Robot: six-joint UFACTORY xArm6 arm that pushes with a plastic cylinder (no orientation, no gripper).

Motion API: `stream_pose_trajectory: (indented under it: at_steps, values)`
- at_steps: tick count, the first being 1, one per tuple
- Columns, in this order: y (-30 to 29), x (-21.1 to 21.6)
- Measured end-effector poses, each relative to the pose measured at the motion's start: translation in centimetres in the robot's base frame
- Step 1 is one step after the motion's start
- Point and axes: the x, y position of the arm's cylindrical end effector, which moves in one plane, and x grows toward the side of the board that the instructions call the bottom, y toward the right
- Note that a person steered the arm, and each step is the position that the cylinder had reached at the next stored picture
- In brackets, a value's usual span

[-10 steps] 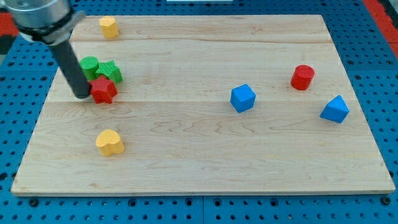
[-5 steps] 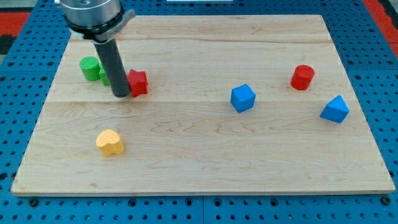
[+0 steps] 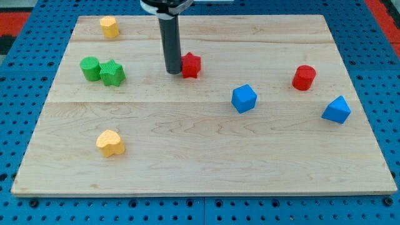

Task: Move the red star into red circle

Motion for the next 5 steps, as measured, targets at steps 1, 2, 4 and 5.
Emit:
stream_pose_trajectory:
  at_steps: [1, 2, 4, 5]
  values:
    - [2.6, -1.2]
    - [7.7, -1.2]
    - [12.8, -4.3]
    - [16.0, -4.7]
